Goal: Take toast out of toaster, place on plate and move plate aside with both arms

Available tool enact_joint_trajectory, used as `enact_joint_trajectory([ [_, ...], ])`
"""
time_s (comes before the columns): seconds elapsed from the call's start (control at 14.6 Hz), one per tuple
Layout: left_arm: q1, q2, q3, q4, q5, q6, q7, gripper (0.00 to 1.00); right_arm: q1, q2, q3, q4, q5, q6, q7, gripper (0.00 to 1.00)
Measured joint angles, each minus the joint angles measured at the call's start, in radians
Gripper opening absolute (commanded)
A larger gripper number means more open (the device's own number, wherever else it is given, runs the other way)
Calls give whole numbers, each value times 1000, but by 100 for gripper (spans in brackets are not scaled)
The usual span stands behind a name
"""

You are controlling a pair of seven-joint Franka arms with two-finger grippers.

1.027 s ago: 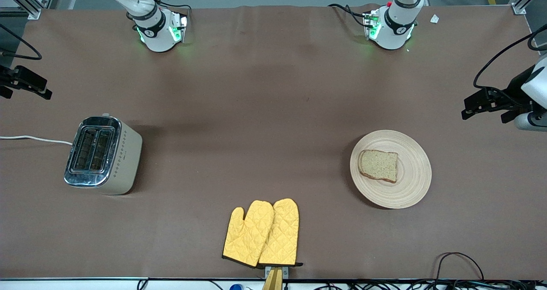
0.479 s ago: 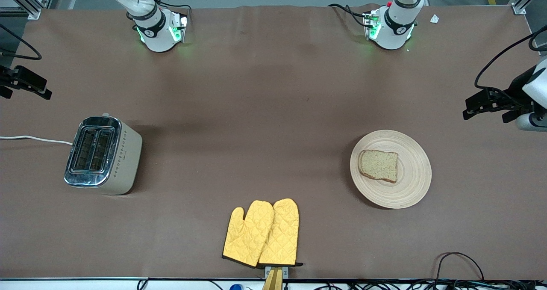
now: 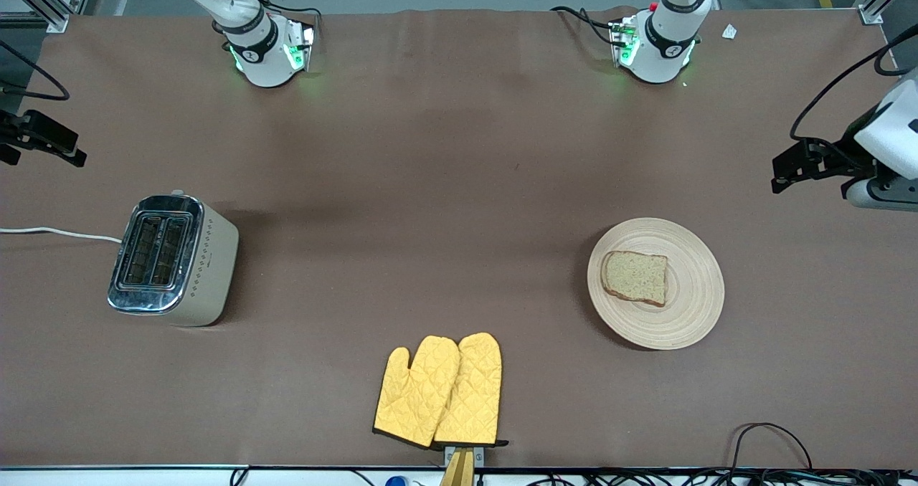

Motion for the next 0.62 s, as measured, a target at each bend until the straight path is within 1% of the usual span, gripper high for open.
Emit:
enact_joint_trajectory([
  [0.14,-6,-40,0,-54,0,5,-14,100,0,0,0,0,0,0,0,100],
  [0.27,-6,-62,3,-81,0,12,-15,100,0,0,0,0,0,0,0,100],
  [0.62,-10,-67,0,-84,0,23,-15,100,0,0,-2,0,8,0,0,100],
])
